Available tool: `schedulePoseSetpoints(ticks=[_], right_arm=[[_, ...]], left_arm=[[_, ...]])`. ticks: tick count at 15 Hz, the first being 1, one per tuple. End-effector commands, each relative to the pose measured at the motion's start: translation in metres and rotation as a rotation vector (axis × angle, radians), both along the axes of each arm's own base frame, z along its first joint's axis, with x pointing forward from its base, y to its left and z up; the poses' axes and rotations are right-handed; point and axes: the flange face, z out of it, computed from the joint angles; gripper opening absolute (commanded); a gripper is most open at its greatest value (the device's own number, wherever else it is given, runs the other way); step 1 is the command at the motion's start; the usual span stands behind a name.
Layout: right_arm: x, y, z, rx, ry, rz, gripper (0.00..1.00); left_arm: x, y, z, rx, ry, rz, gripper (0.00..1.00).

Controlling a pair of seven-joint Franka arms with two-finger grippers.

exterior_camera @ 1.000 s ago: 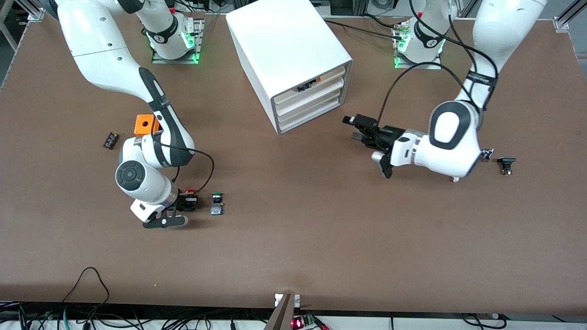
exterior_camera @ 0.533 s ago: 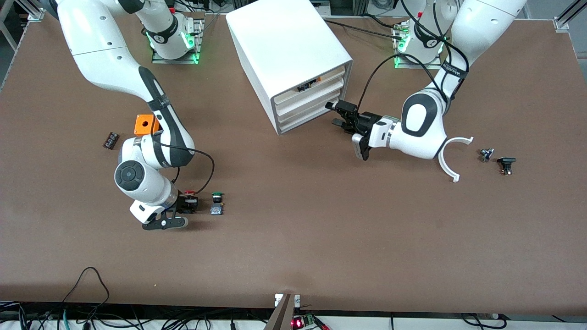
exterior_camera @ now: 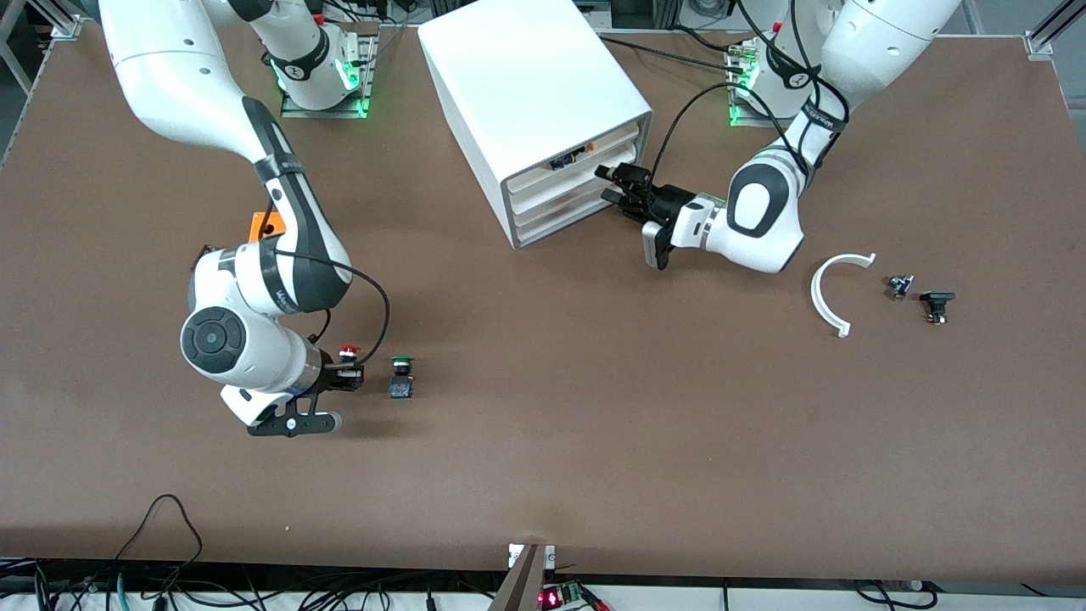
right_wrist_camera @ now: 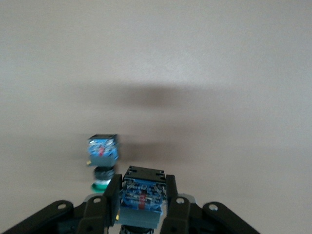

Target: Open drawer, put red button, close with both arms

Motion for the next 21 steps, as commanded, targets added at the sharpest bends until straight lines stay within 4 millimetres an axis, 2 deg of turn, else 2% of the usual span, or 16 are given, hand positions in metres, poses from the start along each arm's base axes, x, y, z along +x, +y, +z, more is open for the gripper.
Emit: schedulePoseSetpoints(ticks=[1, 2, 4, 5, 8, 11, 14, 16, 19, 21], right_arm=[[-0.002, 0.026, 0.04, 0.014, 0.03, -0.119, 0.0], [-0.005, 0.034, 0.047, 0.021, 0.044, -0.151, 0.0], [-0.01, 0.044, 0.053, 0.027, 0.071, -0.196, 0.0], [-0.012, 0.049, 0.063, 0.045, 0.074, -0.225, 0.0], [-0.017, 0.064, 0.08, 0.087, 0.083, -0.307, 0.0], [-0.03, 0.086, 0.103, 0.071, 0.113, -0.374, 0.0], [-0.039, 0.102, 0.127, 0.098, 0.134, -0.47, 0.0], [-0.047, 0.118, 0.134, 0.103, 0.139, -0.515, 0.0], [-0.062, 0.149, 0.142, 0.109, 0.147, -0.591, 0.0], [-0.075, 0.177, 0.145, 0.123, 0.149, -0.657, 0.0]], left_arm=[[-0.016, -0.003, 0.0, -0.027, 0.001, 0.024, 0.69], [-0.021, -0.007, -0.004, -0.038, 0.005, 0.019, 0.67], [-0.024, -0.008, -0.01, -0.048, 0.009, 0.016, 0.47], [-0.025, -0.008, -0.013, -0.049, 0.017, 0.018, 0.36], [-0.028, -0.008, -0.014, -0.05, 0.024, 0.015, 0.0], [-0.019, -0.005, -0.011, -0.049, 0.02, 0.03, 0.0], [0.014, 0.012, -0.003, -0.037, 0.006, 0.082, 0.0], [0.036, 0.021, -0.001, -0.026, 0.014, 0.122, 0.0], [0.078, 0.043, -0.01, 0.012, -0.02, 0.125, 0.0], [0.099, 0.051, -0.014, 0.024, -0.02, 0.149, 0.0]])
